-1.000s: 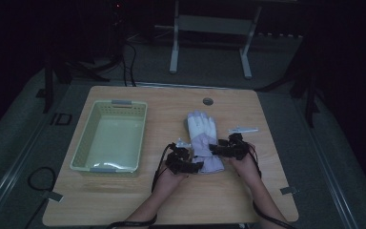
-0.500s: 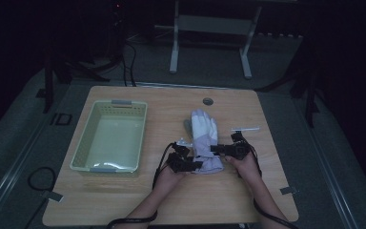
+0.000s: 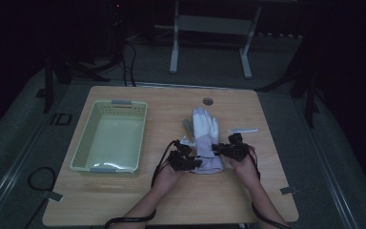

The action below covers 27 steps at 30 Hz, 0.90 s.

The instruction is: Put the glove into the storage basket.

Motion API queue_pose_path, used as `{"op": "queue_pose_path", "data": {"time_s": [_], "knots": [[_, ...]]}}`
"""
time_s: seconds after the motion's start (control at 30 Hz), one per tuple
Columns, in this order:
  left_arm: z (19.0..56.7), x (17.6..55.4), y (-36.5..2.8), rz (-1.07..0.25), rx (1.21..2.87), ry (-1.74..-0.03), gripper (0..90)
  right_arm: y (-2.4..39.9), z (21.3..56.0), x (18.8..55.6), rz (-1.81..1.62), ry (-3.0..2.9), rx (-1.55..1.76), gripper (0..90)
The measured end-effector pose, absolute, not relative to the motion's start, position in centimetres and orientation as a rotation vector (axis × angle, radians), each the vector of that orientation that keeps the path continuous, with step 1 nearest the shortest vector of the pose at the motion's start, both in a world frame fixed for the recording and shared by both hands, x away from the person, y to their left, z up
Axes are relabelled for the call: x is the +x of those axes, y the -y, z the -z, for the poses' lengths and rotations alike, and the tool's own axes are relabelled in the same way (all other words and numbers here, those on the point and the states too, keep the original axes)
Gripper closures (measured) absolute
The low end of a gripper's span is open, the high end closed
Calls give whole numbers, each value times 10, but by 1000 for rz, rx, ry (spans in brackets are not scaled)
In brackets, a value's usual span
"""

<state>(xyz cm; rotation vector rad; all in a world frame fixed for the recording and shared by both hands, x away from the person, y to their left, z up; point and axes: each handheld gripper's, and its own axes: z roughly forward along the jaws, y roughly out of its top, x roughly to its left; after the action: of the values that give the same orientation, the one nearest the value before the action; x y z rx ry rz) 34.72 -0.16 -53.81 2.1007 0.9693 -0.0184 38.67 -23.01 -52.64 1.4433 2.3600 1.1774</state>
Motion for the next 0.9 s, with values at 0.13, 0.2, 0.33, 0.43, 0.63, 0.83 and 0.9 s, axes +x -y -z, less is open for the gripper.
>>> {"op": "queue_pose_path", "data": {"time_s": [0.13,0.2,0.33,0.43,0.63,0.83,0.9], "knots": [[530,348,-1,15,2118,-954,739,228,519,385,-1178,-2351,1428,777],[525,348,-2,10,2121,-944,740,227,516,384,-1186,-2349,1426,778],[516,347,-6,7,2135,-920,740,223,507,381,-1195,-2337,1408,778],[508,347,-9,2,2144,-901,741,220,500,379,-1193,-2328,1384,779],[494,348,-17,-10,2140,-873,741,213,485,377,-1209,-2307,1360,778],[482,348,-29,-27,2141,-848,739,204,472,375,-1237,-2289,1340,778],[478,348,-33,-26,2144,-843,739,200,468,374,-1238,-2285,1338,778]]}}
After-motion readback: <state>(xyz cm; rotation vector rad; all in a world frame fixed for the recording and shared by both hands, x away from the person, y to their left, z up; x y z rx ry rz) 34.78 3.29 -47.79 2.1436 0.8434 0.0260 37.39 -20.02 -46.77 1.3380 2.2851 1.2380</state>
